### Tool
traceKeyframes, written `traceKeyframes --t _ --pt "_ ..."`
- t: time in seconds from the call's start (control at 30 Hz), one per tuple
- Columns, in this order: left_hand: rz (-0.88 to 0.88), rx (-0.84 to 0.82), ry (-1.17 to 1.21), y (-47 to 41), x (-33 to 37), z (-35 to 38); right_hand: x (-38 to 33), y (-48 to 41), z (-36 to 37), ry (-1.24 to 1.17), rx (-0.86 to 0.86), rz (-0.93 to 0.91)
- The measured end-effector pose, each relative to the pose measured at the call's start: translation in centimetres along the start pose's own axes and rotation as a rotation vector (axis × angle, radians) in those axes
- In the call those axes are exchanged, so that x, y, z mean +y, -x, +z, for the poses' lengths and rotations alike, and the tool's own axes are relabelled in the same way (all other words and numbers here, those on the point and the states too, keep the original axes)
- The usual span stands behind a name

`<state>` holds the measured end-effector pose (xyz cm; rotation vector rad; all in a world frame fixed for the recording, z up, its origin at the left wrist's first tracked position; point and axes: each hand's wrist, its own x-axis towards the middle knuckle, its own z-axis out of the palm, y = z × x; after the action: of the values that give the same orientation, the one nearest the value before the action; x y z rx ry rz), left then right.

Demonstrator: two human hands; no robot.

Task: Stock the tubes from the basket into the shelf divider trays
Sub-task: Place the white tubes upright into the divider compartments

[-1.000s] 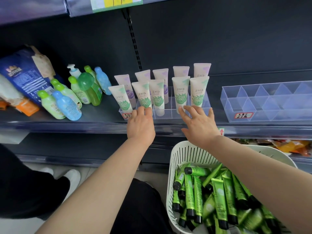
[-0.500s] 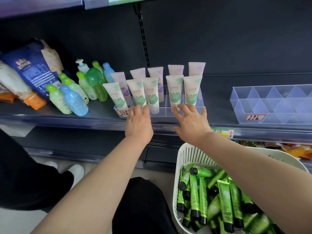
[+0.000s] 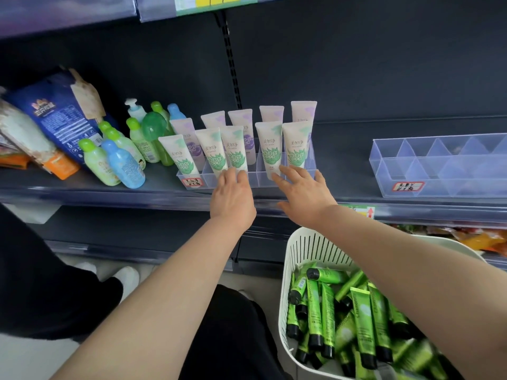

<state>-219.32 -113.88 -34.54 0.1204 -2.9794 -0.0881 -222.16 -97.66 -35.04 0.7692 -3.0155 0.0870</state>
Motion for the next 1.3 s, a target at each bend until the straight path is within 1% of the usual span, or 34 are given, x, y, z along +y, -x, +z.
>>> traceKeyframes --t 0.2,0.33,0.47,0.6,0.7,0.8,0.93,1.07,1.3 --pt "0.076 0.004 -0.011 0.4 3.6 -1.0 2.2 3.3 -0.7 -0.008 0.093 0.028" --pt "0.206 0.016 0.035 0.9 7.9 -1.3 5.7 6.5 -1.0 0.01 0.126 0.085" --pt "0.328 -0.017 0.078 0.9 13.2 -1.3 10.5 10.0 -1.5 0.031 0.122 0.222" --pt "0.432 -0.087 0.114 1.1 19.0 -1.1 15.6 13.4 -1.9 0.06 0.101 0.376" --pt "0.512 -0.103 0.113 1.3 22.6 -0.6 18.4 15.3 -1.7 0.08 0.068 0.471" --pt "0.559 -0.109 0.063 1.5 24.8 -0.1 20.0 16.5 -1.5 0.068 0.039 0.527" --pt "0.54 -0.144 0.001 1.3 24.7 0.2 20.1 16.7 -1.5 0.01 0.033 0.528" --pt "0.487 -0.141 0.002 1.0 22.9 -0.3 18.4 15.2 -2.0 -0.027 0.112 0.49" --pt "0.372 -0.11 -0.119 0.8 17.8 -1.5 14.1 12.1 -2.3 -0.045 0.159 0.339"
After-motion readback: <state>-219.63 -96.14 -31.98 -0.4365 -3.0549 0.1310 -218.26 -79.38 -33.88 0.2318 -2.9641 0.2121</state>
